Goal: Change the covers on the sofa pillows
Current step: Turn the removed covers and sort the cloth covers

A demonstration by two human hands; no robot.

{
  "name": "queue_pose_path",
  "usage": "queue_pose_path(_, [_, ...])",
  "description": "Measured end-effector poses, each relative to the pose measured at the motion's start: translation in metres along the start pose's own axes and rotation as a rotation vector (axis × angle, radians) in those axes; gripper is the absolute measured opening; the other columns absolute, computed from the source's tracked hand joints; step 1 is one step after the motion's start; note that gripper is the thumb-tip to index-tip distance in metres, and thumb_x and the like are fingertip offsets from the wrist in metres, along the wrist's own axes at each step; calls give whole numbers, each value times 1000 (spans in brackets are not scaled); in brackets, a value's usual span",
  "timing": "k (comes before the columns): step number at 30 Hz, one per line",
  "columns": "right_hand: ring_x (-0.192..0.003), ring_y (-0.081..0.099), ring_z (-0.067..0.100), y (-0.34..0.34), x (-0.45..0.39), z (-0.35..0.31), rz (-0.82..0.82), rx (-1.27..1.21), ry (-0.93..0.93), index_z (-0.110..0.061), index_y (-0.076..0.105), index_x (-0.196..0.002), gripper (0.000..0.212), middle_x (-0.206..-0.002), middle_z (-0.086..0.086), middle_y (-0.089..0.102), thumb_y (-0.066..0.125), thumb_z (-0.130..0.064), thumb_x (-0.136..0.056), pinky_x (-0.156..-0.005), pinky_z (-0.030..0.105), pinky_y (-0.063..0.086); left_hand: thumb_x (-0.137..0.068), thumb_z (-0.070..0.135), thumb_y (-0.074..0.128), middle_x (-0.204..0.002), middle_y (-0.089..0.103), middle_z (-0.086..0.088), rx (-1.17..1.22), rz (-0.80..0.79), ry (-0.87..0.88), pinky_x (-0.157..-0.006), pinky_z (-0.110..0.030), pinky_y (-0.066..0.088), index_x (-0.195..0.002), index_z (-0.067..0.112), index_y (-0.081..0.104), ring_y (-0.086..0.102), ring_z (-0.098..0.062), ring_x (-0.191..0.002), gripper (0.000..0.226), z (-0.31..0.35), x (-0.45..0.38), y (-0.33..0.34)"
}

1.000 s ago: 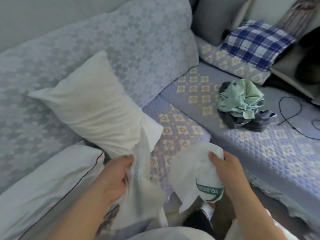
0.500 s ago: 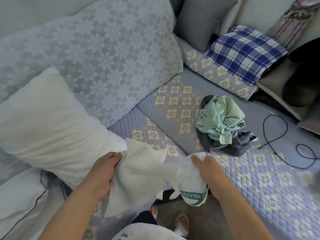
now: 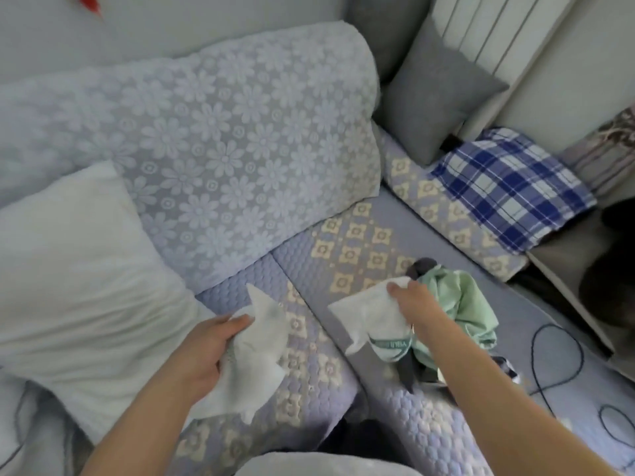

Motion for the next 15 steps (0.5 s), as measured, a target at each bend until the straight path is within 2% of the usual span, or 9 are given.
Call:
queue_pose_path(4, [-116,58,37,-26,-80,-68,-3,-170,-59,-7,41,-149,59,-137,14,54,53,-38,-100,-99,48,50,-97,11,62,-102,75,-22,-77,121,95,-77,-33,52,-96,3,78,72,-27,-83,18,19,-16,25])
queue_pose_path(6, [-109,61,35,-34,-115,-86,-64,-225,-62,-5,48,-141,50,-129,15,60,53,-32,-99,-94,48,52,-97,15,64,-103,75,-22,-108,186,124,-83,-36,49,-93,6,80,70,-29,-89,18,27,-12,45])
queue_pose_path(8, [-107,62,35,-36,-134,-96,-84,-167,-122,-3,55,-131,38,-117,16,62,53,-23,-99,-84,41,50,-97,18,64,-98,75,-22,-161,189,150,-82,-36,47,-92,7,80,68,-28,-87,20,36,-3,62])
queue_pose_path(10, [-114,59,35,-34,-146,-100,-69,-12,-220,-7,52,-138,42,-125,14,59,55,-20,-98,-84,38,45,-97,22,65,-94,73,-24,-223,164,199,-79,-36,44,-92,2,77,63,-25,-82,23,48,6,79])
queue_pose_path(11, [-117,57,32,-33,-140,-104,-123,42,-270,-12,48,-142,47,-132,9,56,57,-24,-98,-86,36,44,-97,22,65,-92,73,-22,-249,137,221,-78,-36,43,-93,0,76,61,-25,-82,24,54,10,89])
queue_pose_path(12, [-120,55,25,-29,-132,-105,-253,55,-348,-19,46,-145,52,-137,2,52,61,-31,-97,-89,35,44,-97,22,65,-93,74,-18,-281,104,242,-78,-35,44,-95,0,75,61,-24,-82,25,60,14,97])
queue_pose_path(13, [-125,51,18,-23,-119,-106,-452,61,-419,-28,45,-147,59,-143,-7,49,66,-42,-93,-94,33,43,-97,23,64,-94,74,-15,-330,76,265,-77,-33,45,-94,1,75,61,-22,-82,25,67,19,105])
queue_pose_path(15, [-136,39,3,-9,-86,-101,-857,78,-500,-44,40,-149,79,-151,-25,39,72,-65,-80,-107,32,37,-98,28,63,-81,67,-7,-484,6,310,-70,-25,41,-84,3,72,54,-15,-76,30,79,33,113])
Point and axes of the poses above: each hand's wrist, its own x-axis away from the middle knuckle, its own y-axis out of the palm, z = x × y, the point moved 1 cm from there along -x, towards the middle knuckle
